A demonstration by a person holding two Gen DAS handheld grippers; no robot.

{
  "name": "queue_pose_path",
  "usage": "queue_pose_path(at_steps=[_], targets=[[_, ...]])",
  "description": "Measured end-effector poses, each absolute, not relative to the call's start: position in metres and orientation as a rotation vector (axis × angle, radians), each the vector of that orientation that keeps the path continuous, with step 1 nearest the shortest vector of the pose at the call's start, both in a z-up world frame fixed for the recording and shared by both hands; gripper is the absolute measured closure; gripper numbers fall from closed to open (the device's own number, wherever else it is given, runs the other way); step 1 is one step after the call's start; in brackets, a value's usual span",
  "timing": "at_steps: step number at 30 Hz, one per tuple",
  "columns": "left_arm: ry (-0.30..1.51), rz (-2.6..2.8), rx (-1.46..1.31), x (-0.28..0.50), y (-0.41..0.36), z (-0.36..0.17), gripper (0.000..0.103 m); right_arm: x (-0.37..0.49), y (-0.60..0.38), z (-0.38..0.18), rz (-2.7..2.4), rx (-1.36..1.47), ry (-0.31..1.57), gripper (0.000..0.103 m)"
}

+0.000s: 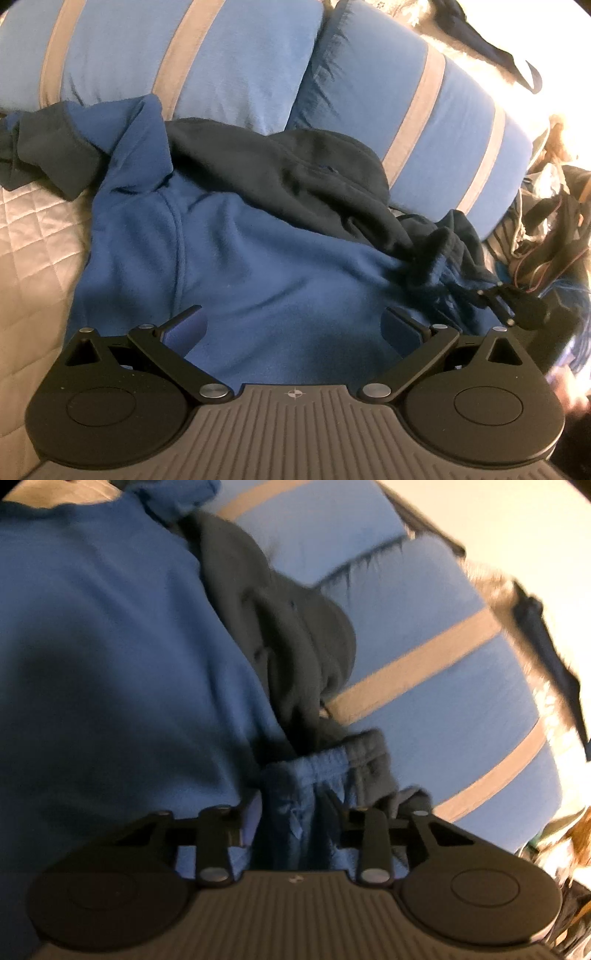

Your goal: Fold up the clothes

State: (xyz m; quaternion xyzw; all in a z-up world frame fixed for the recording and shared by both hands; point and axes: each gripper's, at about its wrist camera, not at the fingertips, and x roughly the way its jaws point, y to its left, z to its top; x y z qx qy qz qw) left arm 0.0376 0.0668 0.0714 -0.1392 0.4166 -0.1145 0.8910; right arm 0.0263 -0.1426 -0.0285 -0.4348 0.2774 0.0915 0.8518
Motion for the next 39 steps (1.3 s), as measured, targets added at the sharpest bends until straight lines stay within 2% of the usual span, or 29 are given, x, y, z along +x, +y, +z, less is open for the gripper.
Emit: queue_pose_path(at_steps=[3, 5, 9, 17, 20, 25, 29, 30, 31, 35, 39], targets=[[0.867, -0.244, -0.296, 0.038, 0.068, 0.071, 0.000, 0.036, -0.146, -0.033, 0.173, -0.887, 0.598, 0.057], [0.861, -0.254, -0.297, 0.038, 0.068, 0.071, 0.000, 0.040, -0.146, -0.037, 0.166, -0.892, 0.601, 0.088], [0.845, -0.277, -0.308, 0.037, 0.069, 0.073, 0.000, 0.020, -0.137, -0.026, 0.228, -0.898, 0.536, 0.093], [0.774, -0.319, -0.359, 0.032, 0.072, 0.079, 0.000, -0.039, -0.110, 0.009, 0.408, -0.899, 0.347, 0.093], [0.789, -0.316, -0.353, 0.033, 0.073, 0.075, 0.000, -0.054, -0.110, -0.002, 0.536, -0.978, 0.390, 0.094], [0.826, -0.299, -0.360, 0.036, 0.077, 0.069, 0.000, -0.080, -0.109, -0.022, 0.756, -1.109, 0.469, 0.093], [0.845, -0.294, -0.370, 0.037, 0.080, 0.068, 0.000, -0.083, -0.116, -0.021, 0.775, -1.105, 0.490, 0.093], [0.847, -0.298, -0.374, 0.037, 0.080, 0.069, 0.000, -0.082, -0.118, -0.019, 0.772, -1.091, 0.488, 0.089], [0.850, -0.301, -0.376, 0.037, 0.080, 0.069, 0.000, -0.081, -0.120, -0.016, 0.769, -1.077, 0.487, 0.073], [0.854, -0.308, -0.373, 0.037, 0.079, 0.069, 0.000, -0.078, -0.124, -0.008, 0.755, -1.033, 0.476, 0.059], [0.862, -0.316, -0.375, 0.037, 0.078, 0.068, 0.000, -0.073, -0.119, -0.011, 0.755, -1.042, 0.479, 0.053]])
